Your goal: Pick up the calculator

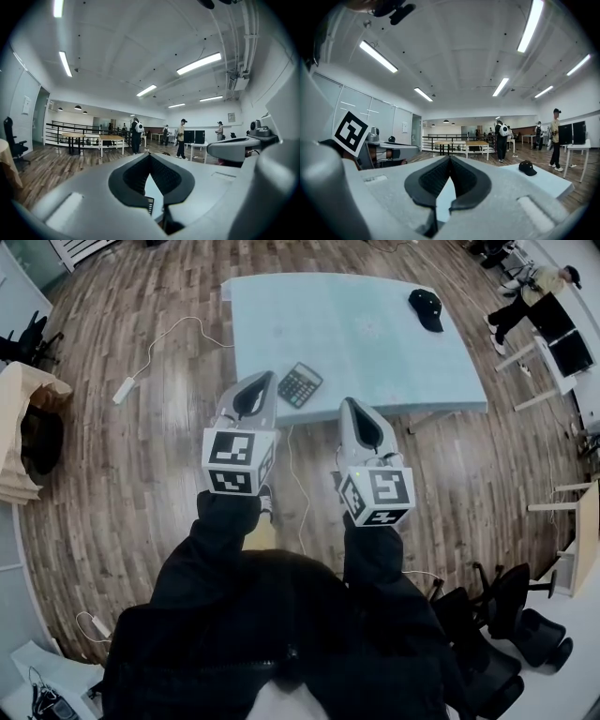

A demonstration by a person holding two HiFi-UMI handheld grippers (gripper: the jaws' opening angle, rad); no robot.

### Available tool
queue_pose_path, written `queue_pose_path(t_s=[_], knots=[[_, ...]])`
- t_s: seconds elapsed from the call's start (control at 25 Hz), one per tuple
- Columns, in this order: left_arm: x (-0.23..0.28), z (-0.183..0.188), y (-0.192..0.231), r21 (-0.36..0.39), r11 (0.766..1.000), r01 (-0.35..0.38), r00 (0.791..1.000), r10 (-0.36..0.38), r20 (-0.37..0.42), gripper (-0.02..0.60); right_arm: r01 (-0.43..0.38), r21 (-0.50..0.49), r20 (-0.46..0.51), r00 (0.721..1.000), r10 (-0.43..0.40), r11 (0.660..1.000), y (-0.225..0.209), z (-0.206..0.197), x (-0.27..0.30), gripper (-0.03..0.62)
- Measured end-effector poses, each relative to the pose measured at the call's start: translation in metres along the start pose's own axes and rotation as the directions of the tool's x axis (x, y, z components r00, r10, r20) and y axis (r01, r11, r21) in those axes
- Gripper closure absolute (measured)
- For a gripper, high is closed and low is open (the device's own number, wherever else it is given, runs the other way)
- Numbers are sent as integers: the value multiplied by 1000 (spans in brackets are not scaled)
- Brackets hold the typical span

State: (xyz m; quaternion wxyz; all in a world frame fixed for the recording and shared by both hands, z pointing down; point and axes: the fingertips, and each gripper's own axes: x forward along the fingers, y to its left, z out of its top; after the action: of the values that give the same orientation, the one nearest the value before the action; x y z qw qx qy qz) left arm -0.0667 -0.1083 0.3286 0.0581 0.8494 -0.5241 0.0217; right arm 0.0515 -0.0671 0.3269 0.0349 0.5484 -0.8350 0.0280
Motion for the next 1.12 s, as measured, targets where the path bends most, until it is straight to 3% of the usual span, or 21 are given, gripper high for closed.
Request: queue_pose_path(t_s=[0.6,1.12], knots=[[110,0,60,-26,993,115,991,-117,-62,583,62,12,-46,997,-61,998,-31,3,121,594],[151,-67,82,-75,994,76,978,-89,-191,583,42,63,-214,977,-28,997,-56,-63,166,594]])
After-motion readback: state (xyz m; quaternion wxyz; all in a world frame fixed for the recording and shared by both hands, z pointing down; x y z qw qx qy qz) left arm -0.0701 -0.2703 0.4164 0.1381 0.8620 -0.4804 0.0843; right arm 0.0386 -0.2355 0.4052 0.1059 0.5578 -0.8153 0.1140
